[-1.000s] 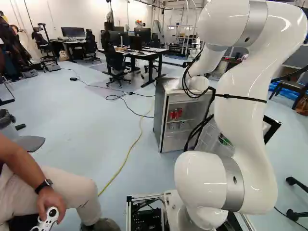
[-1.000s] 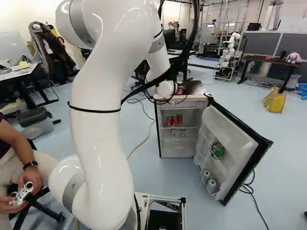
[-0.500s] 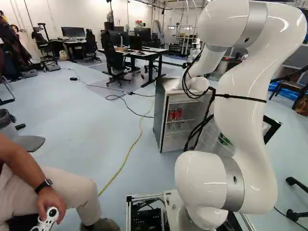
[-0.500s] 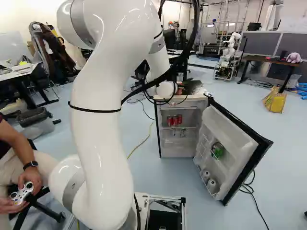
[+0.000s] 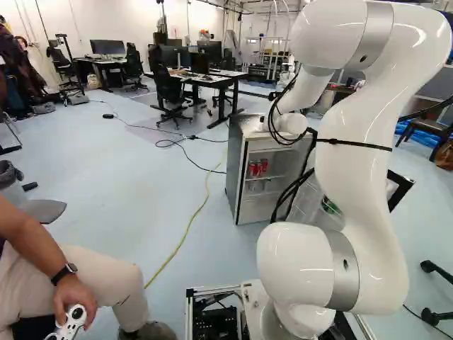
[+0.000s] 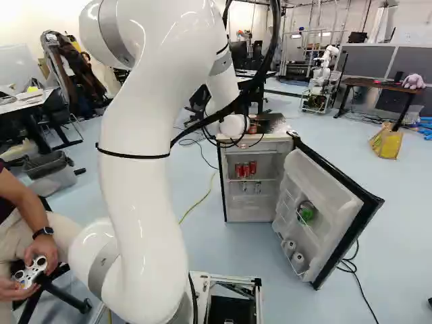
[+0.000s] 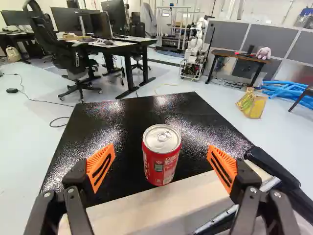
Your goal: Grab a drink from the fridge
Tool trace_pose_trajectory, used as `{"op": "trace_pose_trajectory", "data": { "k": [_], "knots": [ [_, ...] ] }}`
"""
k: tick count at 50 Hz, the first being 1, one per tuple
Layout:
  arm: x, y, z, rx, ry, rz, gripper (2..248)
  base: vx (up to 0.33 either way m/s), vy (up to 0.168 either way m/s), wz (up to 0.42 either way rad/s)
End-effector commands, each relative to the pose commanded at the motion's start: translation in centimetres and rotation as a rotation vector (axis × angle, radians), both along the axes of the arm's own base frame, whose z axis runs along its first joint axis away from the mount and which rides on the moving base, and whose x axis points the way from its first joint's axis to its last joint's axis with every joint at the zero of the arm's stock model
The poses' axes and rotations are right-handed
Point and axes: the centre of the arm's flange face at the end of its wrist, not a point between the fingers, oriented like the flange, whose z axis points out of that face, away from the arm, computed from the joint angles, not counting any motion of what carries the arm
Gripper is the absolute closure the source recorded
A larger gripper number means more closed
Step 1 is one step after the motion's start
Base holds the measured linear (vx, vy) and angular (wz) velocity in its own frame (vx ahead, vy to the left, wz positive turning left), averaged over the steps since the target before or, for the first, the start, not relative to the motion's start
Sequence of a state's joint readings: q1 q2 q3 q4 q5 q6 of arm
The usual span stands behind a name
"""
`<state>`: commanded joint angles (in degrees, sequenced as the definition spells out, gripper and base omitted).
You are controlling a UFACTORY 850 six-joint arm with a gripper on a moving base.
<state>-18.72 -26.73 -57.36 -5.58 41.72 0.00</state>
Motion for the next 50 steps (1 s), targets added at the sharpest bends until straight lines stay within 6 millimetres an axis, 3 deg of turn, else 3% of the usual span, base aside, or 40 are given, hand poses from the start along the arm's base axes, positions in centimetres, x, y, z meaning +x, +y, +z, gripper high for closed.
{"op": "trace_pose_trajectory", "data": {
  "k": [13, 50],
  "knots": [
    [-1.2, 0.2, 0.2, 0.002, 0.007, -0.003, 3, 0.0, 0.0, 0.0],
    [-7.8, 1.5, 0.8, 0.014, 0.039, -0.02, 3, 0.0, 0.0, 0.0]
  ]
}}
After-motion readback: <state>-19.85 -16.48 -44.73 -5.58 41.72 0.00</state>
